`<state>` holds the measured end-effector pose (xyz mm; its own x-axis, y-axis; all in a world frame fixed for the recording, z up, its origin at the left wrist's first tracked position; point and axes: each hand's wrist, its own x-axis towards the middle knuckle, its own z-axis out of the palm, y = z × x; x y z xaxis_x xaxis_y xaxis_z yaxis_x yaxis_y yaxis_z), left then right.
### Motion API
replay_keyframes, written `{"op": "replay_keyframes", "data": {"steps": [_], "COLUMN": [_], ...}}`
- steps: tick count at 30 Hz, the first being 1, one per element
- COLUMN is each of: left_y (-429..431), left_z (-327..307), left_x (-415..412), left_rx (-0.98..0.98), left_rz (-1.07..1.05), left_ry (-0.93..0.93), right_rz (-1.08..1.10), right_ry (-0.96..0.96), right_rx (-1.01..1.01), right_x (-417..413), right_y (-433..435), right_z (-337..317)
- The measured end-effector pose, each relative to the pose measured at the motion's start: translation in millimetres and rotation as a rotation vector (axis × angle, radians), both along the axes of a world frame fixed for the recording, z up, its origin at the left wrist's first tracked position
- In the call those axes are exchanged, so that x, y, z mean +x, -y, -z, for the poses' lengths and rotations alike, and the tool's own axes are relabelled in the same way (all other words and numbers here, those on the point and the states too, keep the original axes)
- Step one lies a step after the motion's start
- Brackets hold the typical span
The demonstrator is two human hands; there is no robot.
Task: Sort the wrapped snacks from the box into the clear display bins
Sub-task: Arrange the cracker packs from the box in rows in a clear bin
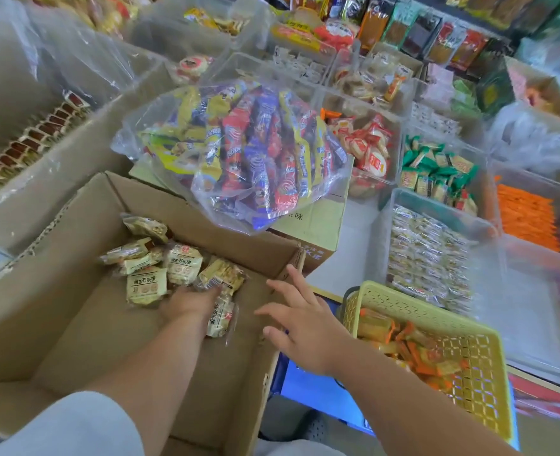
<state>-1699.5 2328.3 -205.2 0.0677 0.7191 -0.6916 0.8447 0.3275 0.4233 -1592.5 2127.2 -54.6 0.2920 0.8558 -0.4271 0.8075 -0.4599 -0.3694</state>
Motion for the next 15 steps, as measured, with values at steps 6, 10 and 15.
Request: {"op": "replay_keyframes", "data": {"steps": [6, 10, 15], "left_y": [30, 43, 38], "left_z": [-16, -13, -11], "left_x": [6, 5, -5], "left_rx": [0.08, 0.024, -0.053], "left_rz": [0.117, 0.172, 0.054], "left_ry": [-0.047, 0.074, 0.238], "right_rz": [0.004, 0.011, 0.006], "right_ry": [-0.006, 0.002, 0.008], "right_rx": [0.002, 0.015, 0.018], "right_x": [-2, -2, -1], "right_y": [-2, -2, -1], "right_z": [2, 4, 7]}}
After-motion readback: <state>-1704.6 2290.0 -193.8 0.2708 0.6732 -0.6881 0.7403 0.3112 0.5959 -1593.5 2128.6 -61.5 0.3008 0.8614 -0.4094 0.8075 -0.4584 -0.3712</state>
